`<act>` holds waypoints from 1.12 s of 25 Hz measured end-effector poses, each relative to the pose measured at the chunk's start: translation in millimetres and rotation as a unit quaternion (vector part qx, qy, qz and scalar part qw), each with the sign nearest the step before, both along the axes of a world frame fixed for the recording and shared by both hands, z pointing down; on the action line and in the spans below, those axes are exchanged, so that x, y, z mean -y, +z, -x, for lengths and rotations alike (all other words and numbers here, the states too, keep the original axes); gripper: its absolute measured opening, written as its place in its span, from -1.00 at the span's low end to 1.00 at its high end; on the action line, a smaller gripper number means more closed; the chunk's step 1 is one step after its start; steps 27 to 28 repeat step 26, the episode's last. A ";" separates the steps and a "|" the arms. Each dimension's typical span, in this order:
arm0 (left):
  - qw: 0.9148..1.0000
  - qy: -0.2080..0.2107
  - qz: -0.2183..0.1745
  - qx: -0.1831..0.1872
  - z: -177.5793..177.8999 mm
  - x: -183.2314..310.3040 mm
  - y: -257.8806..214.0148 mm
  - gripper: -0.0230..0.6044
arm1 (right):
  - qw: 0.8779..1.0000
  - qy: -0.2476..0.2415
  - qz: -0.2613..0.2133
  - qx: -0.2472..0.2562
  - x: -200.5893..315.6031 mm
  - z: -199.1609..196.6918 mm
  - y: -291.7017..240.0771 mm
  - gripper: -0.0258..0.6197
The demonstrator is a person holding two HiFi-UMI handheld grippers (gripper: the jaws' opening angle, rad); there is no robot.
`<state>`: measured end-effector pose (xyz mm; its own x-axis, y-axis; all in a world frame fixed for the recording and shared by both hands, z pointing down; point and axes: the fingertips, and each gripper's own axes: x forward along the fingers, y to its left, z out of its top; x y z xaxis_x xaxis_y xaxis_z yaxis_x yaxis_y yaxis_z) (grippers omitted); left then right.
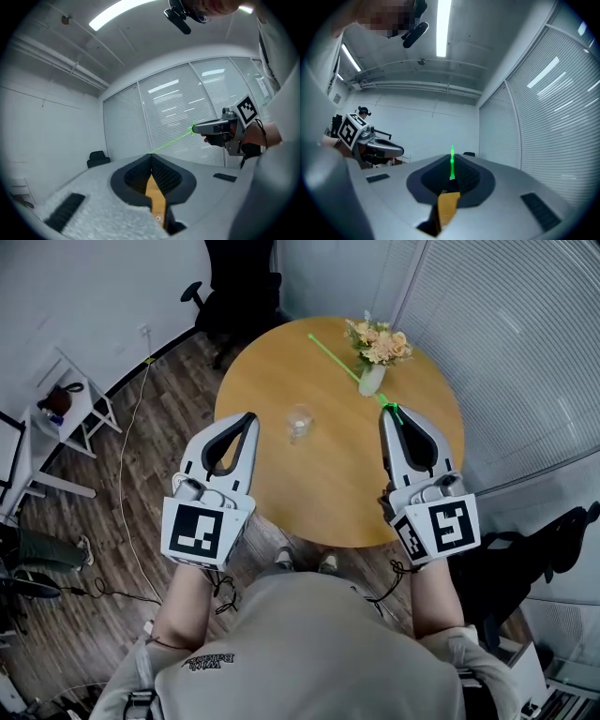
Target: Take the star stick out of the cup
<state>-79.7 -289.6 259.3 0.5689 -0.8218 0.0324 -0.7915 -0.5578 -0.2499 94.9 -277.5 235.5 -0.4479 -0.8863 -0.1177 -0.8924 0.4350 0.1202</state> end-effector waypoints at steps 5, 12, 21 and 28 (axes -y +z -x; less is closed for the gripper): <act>1.000 0.006 0.004 -0.006 -0.2 -3.2 1.9 -0.86 | 1.000 0.000 0.009 0.003 -1.9 0.4 4.8 -0.81; 1.000 0.006 0.003 0.003 0.9 2.0 8.2 -0.86 | 0.998 0.020 -0.001 -0.055 -0.2 0.5 11.5 -0.81; 1.000 0.004 0.007 0.001 -1.4 1.4 6.1 -0.86 | 0.998 0.017 -0.001 -0.064 -0.8 4.8 9.5 -0.81; 1.000 0.006 0.001 0.007 -1.6 2.0 10.4 -0.86 | 0.997 0.024 -0.001 -0.070 1.3 0.7 14.1 -0.81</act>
